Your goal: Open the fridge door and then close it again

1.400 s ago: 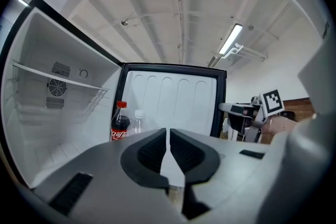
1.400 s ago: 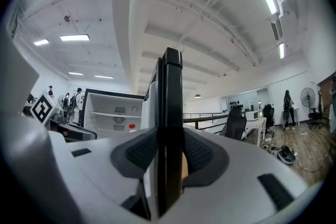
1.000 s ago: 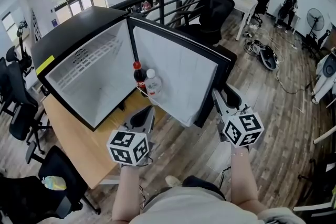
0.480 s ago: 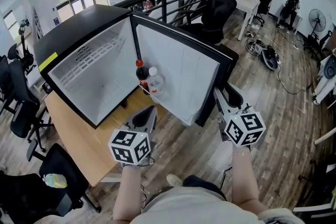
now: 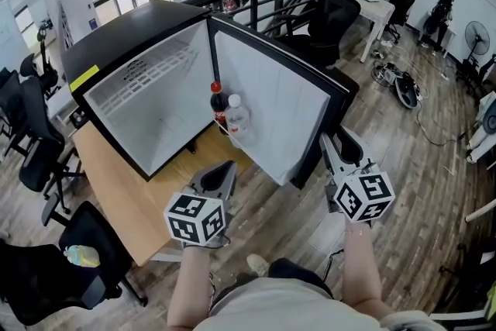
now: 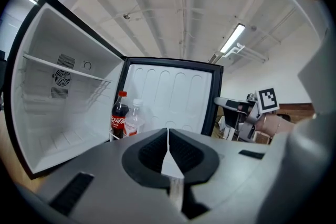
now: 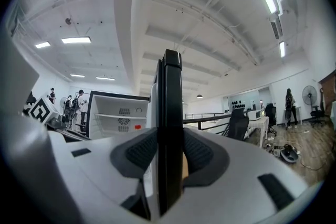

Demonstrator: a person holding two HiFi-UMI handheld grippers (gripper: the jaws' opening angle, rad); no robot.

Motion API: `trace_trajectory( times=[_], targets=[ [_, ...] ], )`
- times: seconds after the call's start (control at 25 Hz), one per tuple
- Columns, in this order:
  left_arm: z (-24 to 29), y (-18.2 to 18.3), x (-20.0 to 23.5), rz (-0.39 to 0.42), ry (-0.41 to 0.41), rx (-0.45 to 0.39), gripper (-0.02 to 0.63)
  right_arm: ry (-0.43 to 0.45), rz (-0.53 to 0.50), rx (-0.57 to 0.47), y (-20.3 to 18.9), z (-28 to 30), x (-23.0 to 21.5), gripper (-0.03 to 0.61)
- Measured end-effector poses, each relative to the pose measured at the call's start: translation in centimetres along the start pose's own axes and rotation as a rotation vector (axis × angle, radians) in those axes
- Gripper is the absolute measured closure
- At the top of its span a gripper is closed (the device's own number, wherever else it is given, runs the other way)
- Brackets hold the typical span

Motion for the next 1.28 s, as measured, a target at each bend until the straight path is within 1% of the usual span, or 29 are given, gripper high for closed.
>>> trace_trajectory(
  times=[0.52,0.68,0.88,1.04,1.08,1.12,1.28],
  targets=[
    [-4.9,-1.3,-0.1,-0.015,0.03,0.003,0.601,0.053,-0.002,-0.005,-0.2,-1.7,4.9,0.443],
    [-6.3,-2.0,0.2,-0.02,0.054,-0.001,0.601,0.091,-0.009,0.001,-0.3,-2.1,7.2,0.443],
    [-8.3,-2.0,0.7,-0.027,0.076,-0.01,0.601,0.138,-0.003,0.005,-0.1,-2.0,10.1,0.443],
    [-9.6,-2.1,1.1,-0.035,0.098,-0.025,0.601,0.189,-0.02,0.021,-0.1,-2.1,12.2,0.443],
    [-9.8,-2.1,1.2,-0.035,0.103,-0.028,0.601,0.197,-0.021,0.021,-0.1,-2.1,12.6,0.443],
    [-10.0,-2.1,1.3,-0.035,0.108,-0.03,0.601,0.204,-0.019,0.017,-0.1,-2.0,13.0,0.461],
    [-11.1,-2.3,2.0,-0.044,0.132,-0.036,0.601,0.231,-0.003,-0.002,-0.2,-1.7,14.9,0.456]
  ],
)
Point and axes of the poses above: the fingertips, and each gripper's own axes: z forward along the fingers, x to its left, y out of its top, the point moved 3 cm from there along -z, backward along the fingers, and after that the axes turned 1 degree about z, right-handed, at the moved point
